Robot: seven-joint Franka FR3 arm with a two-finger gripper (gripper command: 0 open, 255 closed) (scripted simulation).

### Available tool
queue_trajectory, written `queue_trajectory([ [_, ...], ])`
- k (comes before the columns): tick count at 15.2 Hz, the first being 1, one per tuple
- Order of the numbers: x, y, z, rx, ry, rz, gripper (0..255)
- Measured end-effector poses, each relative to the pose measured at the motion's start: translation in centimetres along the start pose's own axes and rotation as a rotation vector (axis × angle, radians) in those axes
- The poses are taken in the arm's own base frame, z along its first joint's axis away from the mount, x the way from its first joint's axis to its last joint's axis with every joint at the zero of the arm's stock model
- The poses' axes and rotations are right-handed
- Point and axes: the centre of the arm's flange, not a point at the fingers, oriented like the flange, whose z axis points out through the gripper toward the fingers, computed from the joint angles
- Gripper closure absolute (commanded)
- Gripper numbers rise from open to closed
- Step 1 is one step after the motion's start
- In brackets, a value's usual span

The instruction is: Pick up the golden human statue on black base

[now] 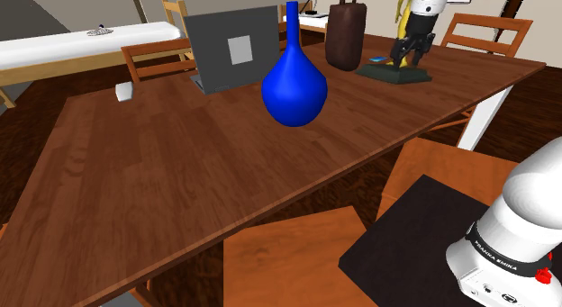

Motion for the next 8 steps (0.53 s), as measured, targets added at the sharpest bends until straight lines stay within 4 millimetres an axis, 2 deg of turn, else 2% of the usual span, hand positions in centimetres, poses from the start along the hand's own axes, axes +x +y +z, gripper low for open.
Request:
queue_trajectory([
  [8,0.12,0.20,0.59,-0.002,-0.009,0.009,255],
])
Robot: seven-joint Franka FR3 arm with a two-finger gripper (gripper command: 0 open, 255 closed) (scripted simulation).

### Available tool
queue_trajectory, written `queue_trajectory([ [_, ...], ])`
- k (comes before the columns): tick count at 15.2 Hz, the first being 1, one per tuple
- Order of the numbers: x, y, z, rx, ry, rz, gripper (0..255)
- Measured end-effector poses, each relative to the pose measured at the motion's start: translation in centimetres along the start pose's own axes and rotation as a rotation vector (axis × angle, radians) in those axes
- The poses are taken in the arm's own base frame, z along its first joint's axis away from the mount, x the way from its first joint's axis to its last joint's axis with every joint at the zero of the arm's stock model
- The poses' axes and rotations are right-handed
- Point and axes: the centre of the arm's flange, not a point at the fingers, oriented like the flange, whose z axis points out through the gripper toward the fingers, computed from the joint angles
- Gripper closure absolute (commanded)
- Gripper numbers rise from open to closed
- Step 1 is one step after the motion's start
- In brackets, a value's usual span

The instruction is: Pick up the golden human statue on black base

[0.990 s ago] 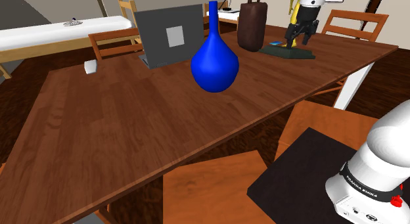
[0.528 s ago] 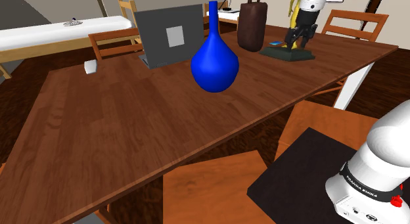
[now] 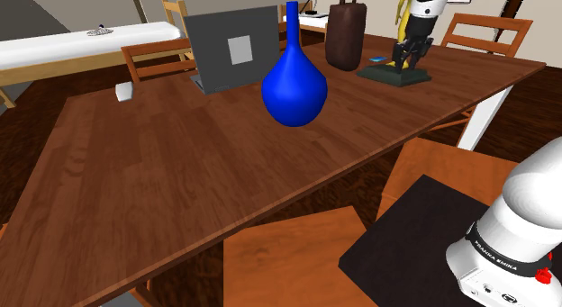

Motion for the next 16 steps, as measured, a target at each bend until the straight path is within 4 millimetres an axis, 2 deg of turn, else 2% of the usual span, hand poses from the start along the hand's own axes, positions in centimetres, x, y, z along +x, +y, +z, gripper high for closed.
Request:
queue_trajectory([
  [6,-0.1,-0.2,-1.7,0.002,-0.021,0.004,255],
  [16,0.5,-0.2,-6.9,0.002,-0.022,0.004,255],
])
